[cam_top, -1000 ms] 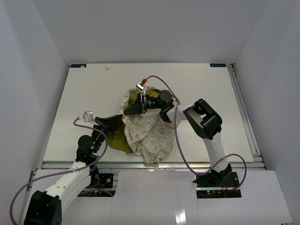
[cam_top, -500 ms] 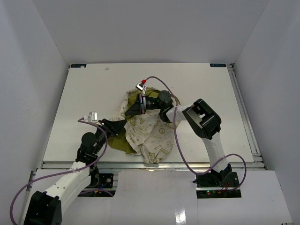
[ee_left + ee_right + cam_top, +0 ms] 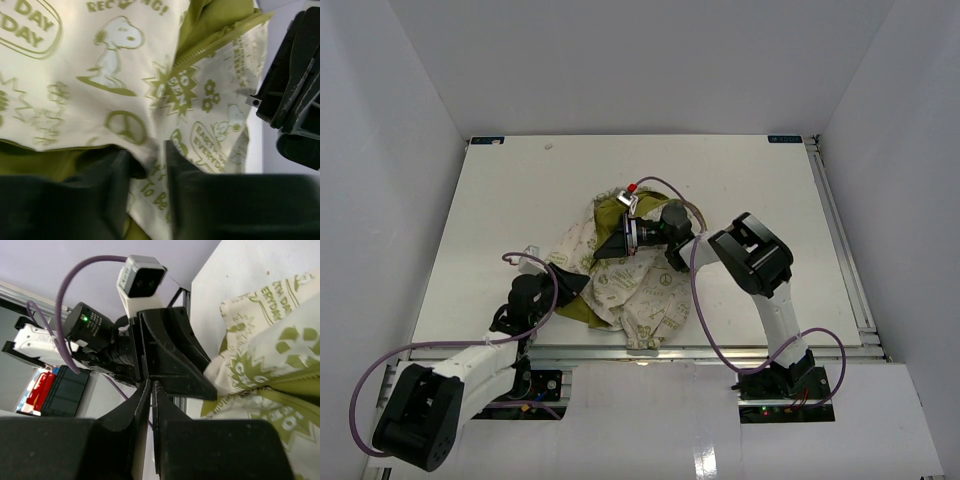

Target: Zip up the jacket

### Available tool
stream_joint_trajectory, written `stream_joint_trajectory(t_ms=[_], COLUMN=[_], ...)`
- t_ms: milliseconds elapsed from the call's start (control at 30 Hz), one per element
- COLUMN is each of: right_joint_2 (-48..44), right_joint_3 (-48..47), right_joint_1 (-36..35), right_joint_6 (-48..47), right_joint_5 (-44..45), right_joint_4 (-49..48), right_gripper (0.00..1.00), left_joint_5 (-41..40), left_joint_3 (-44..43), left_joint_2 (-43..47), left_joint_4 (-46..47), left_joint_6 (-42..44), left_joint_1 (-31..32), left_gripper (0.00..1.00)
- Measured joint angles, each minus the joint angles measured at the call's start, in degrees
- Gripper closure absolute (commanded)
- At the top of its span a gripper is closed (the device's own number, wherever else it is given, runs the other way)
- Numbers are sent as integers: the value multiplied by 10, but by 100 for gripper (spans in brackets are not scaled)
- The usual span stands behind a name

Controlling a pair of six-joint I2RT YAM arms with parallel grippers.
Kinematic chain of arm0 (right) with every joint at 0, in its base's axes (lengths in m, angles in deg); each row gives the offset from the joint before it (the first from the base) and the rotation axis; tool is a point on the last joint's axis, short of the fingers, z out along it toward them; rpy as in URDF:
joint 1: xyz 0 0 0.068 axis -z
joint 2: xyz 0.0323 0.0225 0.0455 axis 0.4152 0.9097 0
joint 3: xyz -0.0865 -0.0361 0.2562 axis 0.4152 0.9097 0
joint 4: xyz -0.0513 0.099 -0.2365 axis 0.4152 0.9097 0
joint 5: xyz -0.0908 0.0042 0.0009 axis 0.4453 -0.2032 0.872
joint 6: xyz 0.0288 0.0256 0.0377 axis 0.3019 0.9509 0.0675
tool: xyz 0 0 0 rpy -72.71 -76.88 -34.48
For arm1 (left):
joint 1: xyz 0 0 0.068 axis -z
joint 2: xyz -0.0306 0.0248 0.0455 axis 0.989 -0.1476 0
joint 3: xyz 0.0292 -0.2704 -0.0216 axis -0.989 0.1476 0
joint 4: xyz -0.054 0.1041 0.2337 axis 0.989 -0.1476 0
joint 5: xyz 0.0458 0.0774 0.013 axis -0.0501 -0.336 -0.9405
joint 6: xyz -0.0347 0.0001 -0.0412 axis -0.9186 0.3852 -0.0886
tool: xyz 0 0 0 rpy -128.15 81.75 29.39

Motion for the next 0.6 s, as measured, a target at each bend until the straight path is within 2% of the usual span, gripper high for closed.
stream_joint_trajectory(t_ms=[67, 133, 300, 467, 600], right_joint_2=[-5, -16, -69, -85, -69], right_joint_3=[20, 40, 73, 67, 45], right_joint_1=[3, 8, 16, 18, 17], right_joint_6=[-17, -40, -123, -193, -211], right_joint_5=[0, 1, 0, -22, -46], right_joint_4=[1, 4, 6, -2, -1], right_gripper=[80, 71, 51, 45, 42], left_joint_5=[-7, -13, -19, -18, -18], left_joint_3=[0, 0, 0, 1, 1], left_joint_2=[-11, -20, -4, 82, 155], left_joint_4=[5, 13, 30, 76, 95], left_joint_6=[5, 14, 38, 53, 62], left_joint_1=[0, 0, 0, 0, 0], left_gripper=[94, 100, 100, 100, 100])
